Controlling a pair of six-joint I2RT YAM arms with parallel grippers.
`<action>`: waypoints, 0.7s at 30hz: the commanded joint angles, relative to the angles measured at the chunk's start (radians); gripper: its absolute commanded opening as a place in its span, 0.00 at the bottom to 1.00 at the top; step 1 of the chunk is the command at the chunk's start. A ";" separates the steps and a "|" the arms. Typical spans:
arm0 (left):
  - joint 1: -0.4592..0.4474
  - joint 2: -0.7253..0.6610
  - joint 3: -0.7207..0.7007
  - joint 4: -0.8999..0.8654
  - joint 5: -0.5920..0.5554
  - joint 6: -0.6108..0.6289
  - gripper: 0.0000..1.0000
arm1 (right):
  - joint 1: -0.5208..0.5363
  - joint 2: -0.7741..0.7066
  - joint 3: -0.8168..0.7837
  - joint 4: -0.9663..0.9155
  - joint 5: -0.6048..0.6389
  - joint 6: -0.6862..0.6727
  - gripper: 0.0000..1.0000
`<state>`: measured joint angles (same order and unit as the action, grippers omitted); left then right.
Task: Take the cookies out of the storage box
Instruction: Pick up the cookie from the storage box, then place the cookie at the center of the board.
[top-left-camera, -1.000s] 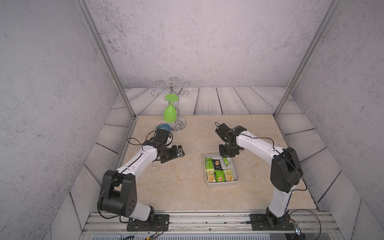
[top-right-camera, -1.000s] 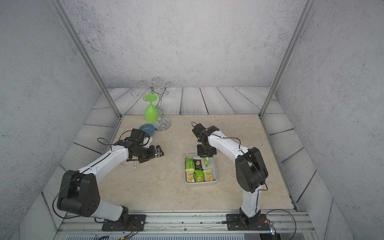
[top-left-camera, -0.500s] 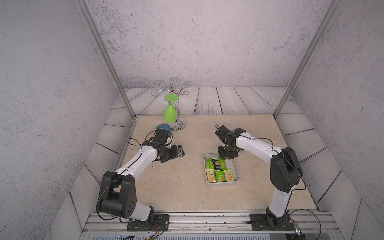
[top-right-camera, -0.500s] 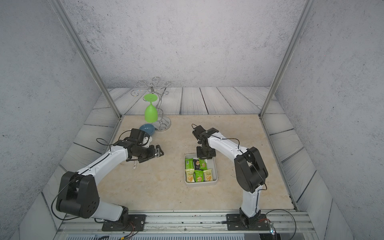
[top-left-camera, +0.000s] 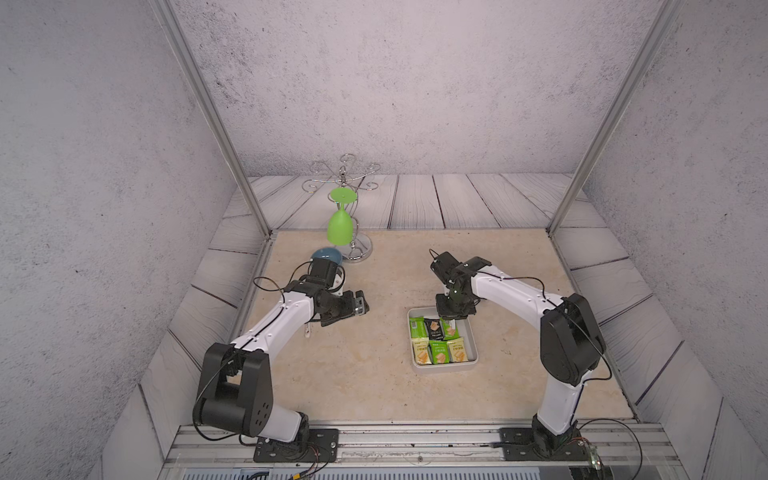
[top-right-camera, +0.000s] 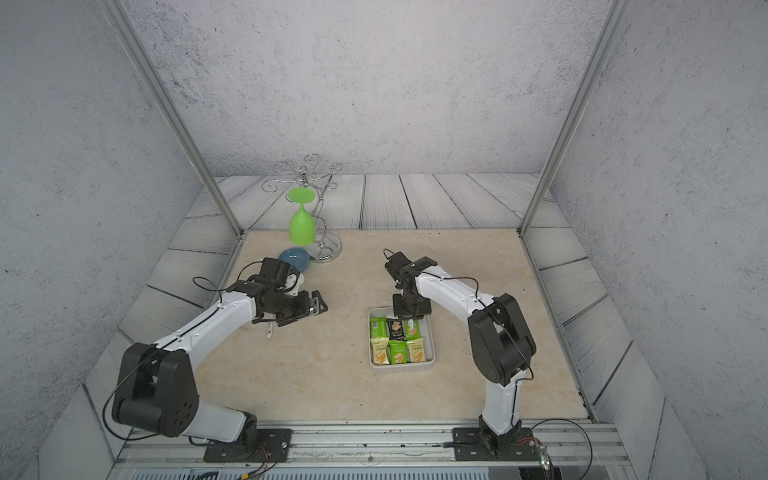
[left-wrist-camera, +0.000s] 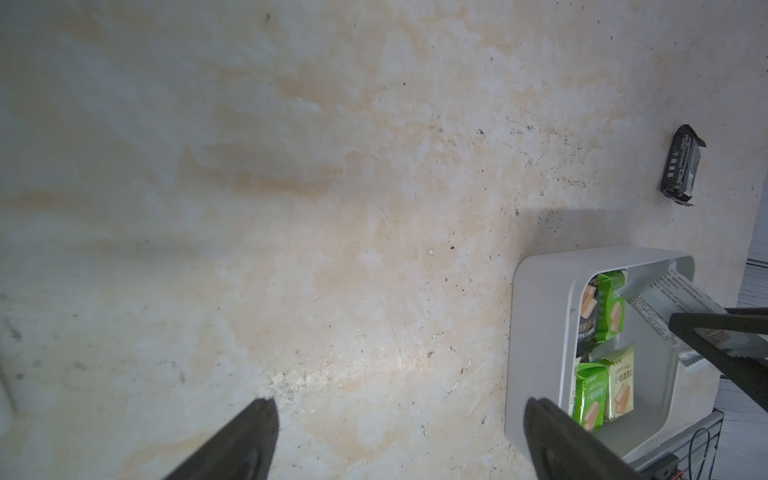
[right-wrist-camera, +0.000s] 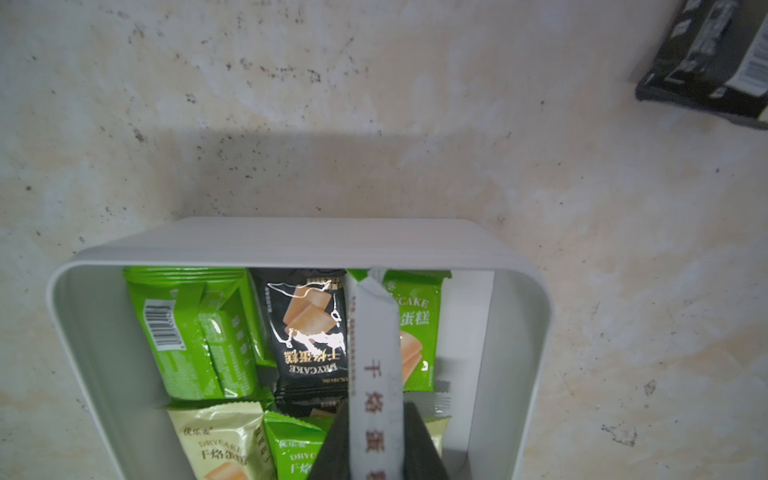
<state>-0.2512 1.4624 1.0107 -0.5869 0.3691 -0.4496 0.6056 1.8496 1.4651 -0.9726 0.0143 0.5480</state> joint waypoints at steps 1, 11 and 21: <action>-0.007 -0.005 -0.005 -0.001 -0.003 0.009 0.98 | 0.001 -0.038 0.033 -0.039 0.008 -0.010 0.20; -0.007 0.020 0.029 -0.015 0.011 -0.004 0.98 | -0.058 -0.133 0.111 -0.055 -0.055 -0.024 0.20; -0.023 0.058 0.129 -0.065 0.013 -0.004 0.98 | -0.240 -0.100 0.150 0.016 0.033 -0.081 0.19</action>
<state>-0.2588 1.4971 1.0985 -0.6128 0.3744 -0.4538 0.4088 1.7275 1.5993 -0.9653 -0.0296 0.5045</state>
